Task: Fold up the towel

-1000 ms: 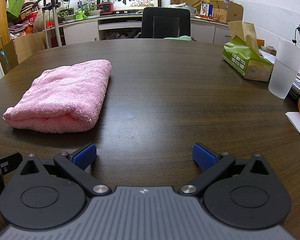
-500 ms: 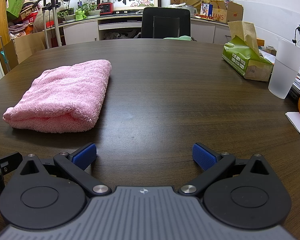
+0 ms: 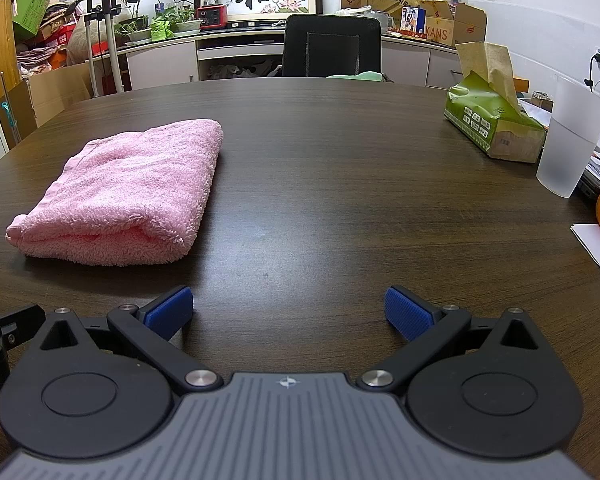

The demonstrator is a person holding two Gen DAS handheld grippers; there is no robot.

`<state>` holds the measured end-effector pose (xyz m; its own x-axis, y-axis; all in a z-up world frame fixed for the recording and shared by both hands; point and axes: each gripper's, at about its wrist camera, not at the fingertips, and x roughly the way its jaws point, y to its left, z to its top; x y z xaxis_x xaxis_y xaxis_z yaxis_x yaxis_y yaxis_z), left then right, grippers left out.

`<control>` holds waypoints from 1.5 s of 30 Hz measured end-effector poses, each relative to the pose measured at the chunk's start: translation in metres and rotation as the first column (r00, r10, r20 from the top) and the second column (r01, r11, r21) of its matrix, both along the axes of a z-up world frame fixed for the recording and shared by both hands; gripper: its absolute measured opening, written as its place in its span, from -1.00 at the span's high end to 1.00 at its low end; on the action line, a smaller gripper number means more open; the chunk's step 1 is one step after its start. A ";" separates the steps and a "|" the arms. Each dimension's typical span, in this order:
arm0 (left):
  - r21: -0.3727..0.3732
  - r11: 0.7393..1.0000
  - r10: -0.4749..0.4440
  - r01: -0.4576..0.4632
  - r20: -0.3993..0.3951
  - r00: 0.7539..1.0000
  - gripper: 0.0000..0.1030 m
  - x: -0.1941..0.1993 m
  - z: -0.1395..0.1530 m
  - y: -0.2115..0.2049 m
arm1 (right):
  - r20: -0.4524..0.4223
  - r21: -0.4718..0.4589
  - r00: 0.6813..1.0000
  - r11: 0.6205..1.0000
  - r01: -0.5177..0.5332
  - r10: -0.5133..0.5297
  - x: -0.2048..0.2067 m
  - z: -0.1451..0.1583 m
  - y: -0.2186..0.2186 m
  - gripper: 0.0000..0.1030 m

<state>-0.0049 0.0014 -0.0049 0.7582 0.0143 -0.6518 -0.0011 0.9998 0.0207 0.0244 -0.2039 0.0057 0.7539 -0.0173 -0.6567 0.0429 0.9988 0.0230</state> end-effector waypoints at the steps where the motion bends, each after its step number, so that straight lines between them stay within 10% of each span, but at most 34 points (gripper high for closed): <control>1: 0.000 1.000 0.001 -0.001 0.000 1.000 -1.00 0.000 -0.001 0.000 | 0.000 0.000 1.000 1.000 0.000 0.000 0.000 0.000 0.000 -1.00; 25: -0.027 1.000 0.000 0.000 0.011 1.000 -1.00 -0.003 0.002 0.015 | 0.000 0.001 1.000 1.000 -0.014 0.014 0.001 0.000 -0.001 -1.00; 45: -0.004 0.951 0.310 -0.310 -0.005 0.951 -1.00 0.020 0.012 0.167 | -0.002 0.000 1.000 1.000 -0.015 0.015 0.002 0.000 -0.003 -1.00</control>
